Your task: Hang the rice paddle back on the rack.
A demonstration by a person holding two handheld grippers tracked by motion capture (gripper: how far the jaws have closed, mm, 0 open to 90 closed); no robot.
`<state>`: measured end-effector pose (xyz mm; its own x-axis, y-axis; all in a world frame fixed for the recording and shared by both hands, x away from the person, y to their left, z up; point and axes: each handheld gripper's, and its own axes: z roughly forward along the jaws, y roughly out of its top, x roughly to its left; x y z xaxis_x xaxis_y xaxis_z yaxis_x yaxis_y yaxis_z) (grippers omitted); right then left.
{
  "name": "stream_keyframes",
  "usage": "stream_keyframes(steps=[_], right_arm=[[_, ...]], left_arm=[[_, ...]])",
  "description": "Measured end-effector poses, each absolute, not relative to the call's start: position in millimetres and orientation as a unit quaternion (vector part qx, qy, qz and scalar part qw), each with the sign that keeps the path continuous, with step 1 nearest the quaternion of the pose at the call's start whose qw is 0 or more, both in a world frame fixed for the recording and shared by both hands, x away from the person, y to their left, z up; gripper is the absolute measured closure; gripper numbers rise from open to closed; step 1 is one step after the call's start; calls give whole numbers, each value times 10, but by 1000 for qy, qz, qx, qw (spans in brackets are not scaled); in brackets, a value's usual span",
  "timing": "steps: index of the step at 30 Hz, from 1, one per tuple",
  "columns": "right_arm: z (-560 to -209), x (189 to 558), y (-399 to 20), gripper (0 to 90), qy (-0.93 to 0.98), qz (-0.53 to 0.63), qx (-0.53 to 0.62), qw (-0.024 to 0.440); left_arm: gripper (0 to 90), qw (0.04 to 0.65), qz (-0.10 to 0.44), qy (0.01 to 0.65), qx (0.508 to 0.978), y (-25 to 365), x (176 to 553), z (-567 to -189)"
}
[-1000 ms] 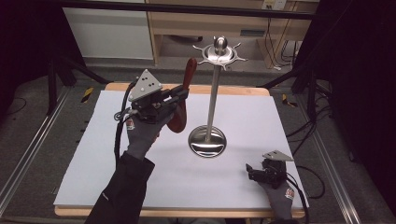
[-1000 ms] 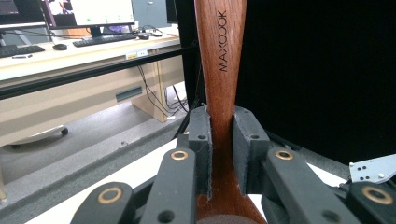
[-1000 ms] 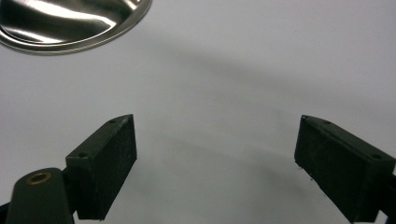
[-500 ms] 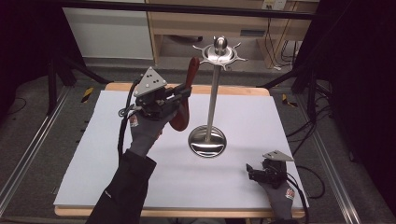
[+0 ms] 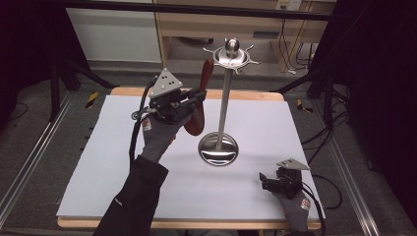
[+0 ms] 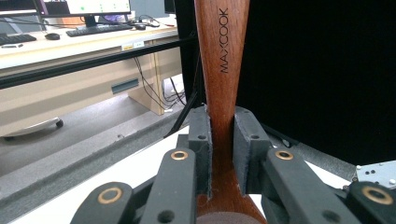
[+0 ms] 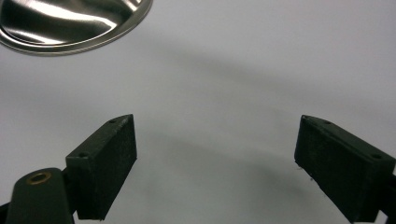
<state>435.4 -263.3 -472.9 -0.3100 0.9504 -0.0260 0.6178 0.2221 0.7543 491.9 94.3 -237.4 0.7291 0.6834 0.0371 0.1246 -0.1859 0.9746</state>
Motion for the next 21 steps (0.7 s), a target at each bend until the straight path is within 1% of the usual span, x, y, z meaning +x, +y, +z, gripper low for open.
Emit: stream_keyframes(steps=[17,21], right_arm=[[-4730,4351,-2628,132,739,330,531,252],[-4731,4351,-2624,132,740,330,530,250]], left_arm=[[774,577,241,286,726,824,4987,-2416],[771,580,231,291,725,805,5008,-2433]])
